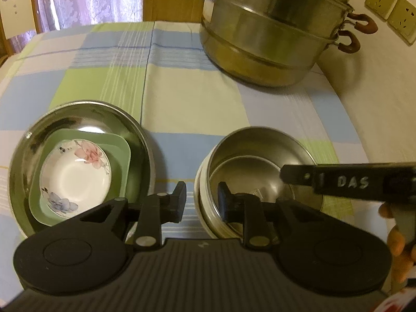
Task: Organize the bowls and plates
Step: 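Close both grippers on the rim of the nested bowl stack, then lift the bowl stack with both grippers toward the steel plate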
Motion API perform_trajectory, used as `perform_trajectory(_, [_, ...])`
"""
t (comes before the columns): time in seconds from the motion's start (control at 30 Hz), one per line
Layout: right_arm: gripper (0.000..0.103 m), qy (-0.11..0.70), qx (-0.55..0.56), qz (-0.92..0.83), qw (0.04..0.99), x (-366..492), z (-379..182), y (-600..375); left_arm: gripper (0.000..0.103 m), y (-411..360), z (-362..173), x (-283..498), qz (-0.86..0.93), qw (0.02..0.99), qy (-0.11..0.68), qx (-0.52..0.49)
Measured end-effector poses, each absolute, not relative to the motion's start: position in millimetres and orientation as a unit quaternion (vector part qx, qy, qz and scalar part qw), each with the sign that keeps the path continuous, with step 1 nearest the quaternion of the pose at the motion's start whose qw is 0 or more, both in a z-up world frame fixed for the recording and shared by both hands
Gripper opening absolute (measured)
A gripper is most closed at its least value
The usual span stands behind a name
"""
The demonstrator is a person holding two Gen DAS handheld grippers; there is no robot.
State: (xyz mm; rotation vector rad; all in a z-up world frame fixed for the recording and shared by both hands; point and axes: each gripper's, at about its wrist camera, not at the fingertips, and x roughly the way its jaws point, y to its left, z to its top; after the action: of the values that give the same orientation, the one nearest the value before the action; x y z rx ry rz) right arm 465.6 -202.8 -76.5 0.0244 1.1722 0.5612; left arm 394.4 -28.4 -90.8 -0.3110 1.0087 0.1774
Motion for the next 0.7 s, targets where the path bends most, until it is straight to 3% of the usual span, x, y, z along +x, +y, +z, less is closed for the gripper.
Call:
perform_trajectory(0.1, [0.042,0.552,0.013,0.257,0.793,465.5,-84.1,-201.8,0.024,-29.2,-95.6,396.9,0.083,0.857,0.487,-0.15])
perform_trajectory(0.13, [0.029,0.553,0.012,0.257,0.792,465.2,-85.8,-201.6,0.024,-30.0,-96.5,397.3,0.082,0.856,0.488,-0.15])
perform_trajectory(0.2, [0.023,0.56,0.021,0.258,0.787,465.7,-90.0,-202.4,0.024,-31.6,-98.0,398.5,0.076,0.856,0.49,-0.15])
perform_trajectory(0.7, [0.019,0.568,0.02,0.254,0.782,471.2,-92.1,-201.6,0.024,-30.8,-101.2,398.8,0.074,0.855,0.489,-0.153])
